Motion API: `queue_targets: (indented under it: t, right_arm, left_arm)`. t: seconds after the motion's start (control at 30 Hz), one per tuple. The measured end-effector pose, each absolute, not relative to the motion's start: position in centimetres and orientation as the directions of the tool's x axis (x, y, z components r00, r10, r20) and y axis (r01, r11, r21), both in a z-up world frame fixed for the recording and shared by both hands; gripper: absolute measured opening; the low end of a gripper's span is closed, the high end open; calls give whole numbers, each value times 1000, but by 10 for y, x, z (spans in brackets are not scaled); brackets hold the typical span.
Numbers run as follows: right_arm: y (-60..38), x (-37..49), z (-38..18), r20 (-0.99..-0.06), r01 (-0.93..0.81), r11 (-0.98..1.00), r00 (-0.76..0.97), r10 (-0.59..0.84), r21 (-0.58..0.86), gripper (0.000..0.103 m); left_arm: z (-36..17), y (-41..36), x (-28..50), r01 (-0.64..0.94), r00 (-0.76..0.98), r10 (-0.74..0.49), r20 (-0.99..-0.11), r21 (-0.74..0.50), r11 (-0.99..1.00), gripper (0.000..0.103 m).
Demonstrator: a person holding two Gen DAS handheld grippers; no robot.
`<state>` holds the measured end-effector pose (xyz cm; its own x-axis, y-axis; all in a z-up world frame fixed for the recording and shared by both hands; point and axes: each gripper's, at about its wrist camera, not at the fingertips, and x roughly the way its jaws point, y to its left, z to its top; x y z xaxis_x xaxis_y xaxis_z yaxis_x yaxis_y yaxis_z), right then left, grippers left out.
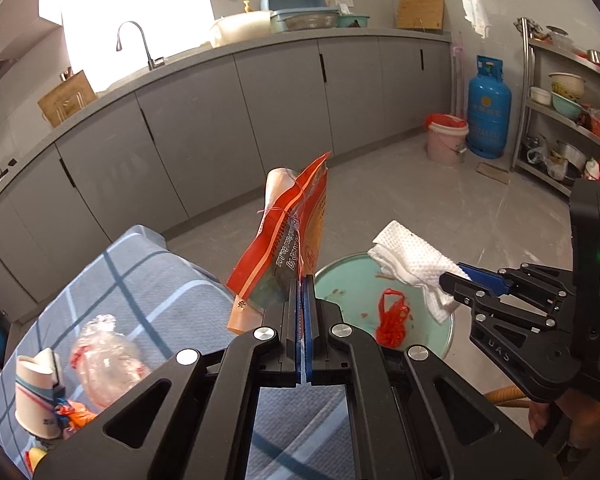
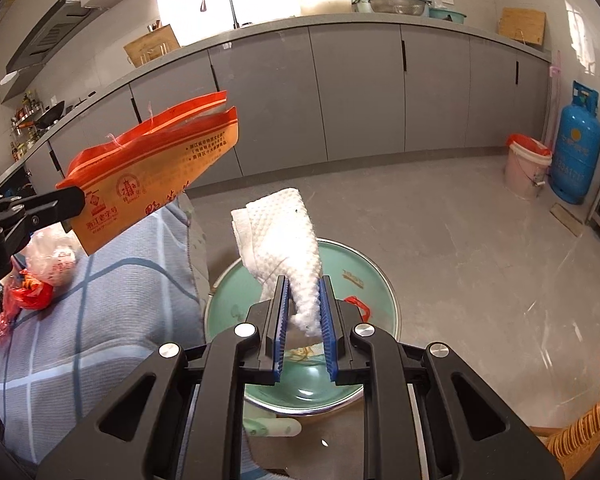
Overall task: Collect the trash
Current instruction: 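Carry the paper bag and tissue over the basin and release both, then return both tools to the table and grasp the red mesh net with the left tool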
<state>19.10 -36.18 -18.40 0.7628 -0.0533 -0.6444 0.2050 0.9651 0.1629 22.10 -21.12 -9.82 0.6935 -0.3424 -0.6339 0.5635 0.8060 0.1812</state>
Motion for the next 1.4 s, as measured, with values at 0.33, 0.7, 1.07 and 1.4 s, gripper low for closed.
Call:
queue_targets:
  t: [0.33, 0.7, 1.07, 1.4]
  right_arm:
    - [-378, 211, -206, -670, 220, 960, 741, -50, 171, 18]
    - [-389, 221, -232, -689, 250, 952, 722, -59, 180, 45]
    - [-386, 198, -229, -697, 287, 939, 712, -78, 188, 56]
    - [-368, 175, -215, -696, 279, 941, 714, -70, 192, 58]
  left_arm:
    - [-124, -237, 238, 594, 657, -345, -670, 179, 784, 2]
    - [-137, -239, 242, 583, 667, -326, -670, 197, 788, 33]
    - [-127, -214, 232, 522, 711, -285, -643, 211, 827, 71]
    - [-108, -181, 213, 456, 748, -249, -615, 204, 866, 81]
